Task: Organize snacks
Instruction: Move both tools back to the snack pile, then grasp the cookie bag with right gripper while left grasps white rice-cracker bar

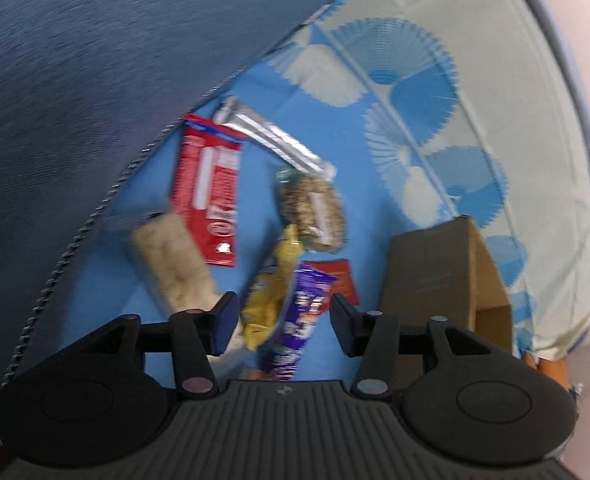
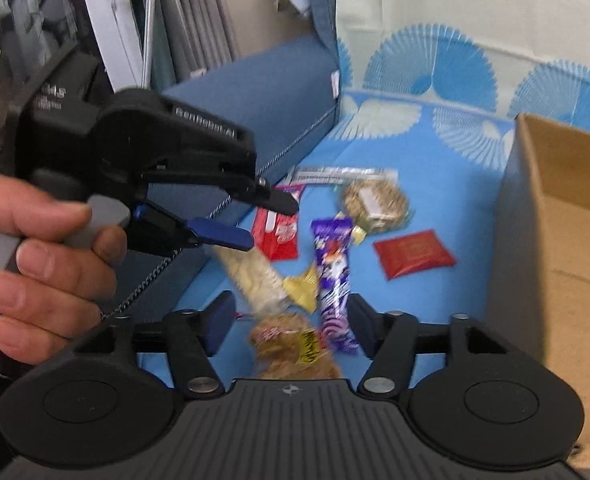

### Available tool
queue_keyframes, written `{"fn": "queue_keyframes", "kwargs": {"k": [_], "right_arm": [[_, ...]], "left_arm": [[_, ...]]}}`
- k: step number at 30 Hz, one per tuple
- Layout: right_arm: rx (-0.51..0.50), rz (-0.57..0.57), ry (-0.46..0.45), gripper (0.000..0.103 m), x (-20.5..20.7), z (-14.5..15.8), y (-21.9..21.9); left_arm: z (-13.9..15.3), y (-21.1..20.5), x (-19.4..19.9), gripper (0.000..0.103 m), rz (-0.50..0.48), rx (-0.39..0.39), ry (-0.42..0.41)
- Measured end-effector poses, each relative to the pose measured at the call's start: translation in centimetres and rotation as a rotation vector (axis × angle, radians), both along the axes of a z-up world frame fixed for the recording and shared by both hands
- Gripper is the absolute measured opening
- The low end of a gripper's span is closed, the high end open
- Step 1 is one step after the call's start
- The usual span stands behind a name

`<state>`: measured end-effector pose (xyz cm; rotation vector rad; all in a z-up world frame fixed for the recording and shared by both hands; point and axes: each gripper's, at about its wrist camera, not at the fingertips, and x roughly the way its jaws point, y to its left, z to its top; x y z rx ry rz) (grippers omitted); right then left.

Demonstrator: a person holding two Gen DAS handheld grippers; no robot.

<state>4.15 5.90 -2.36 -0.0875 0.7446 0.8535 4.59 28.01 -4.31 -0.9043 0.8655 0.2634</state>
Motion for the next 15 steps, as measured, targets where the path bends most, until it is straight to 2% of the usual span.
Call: {"fn": "queue_keyframes", "kwargs": {"k": [5, 10, 15], "right_arm": [[-0.067, 0.013, 0.064, 0.073, 0.1, -1.9, 1.7], [-0.136, 0.023, 0.11, 0.075, 0.3, -3.7, 2.6], [-0.168, 0.025, 0.135, 0.075, 0.8, -4.6, 2.8]], "left_arm": [[-0.7, 0.4, 0.0, 0.068, 0.041, 0.044, 0.084], [-1.8, 0.7, 0.5, 0.069, 0.064, 0.088, 0.192], [-3.2, 0.6, 1.4, 0.069, 0.057, 0.071, 0.231]]}}
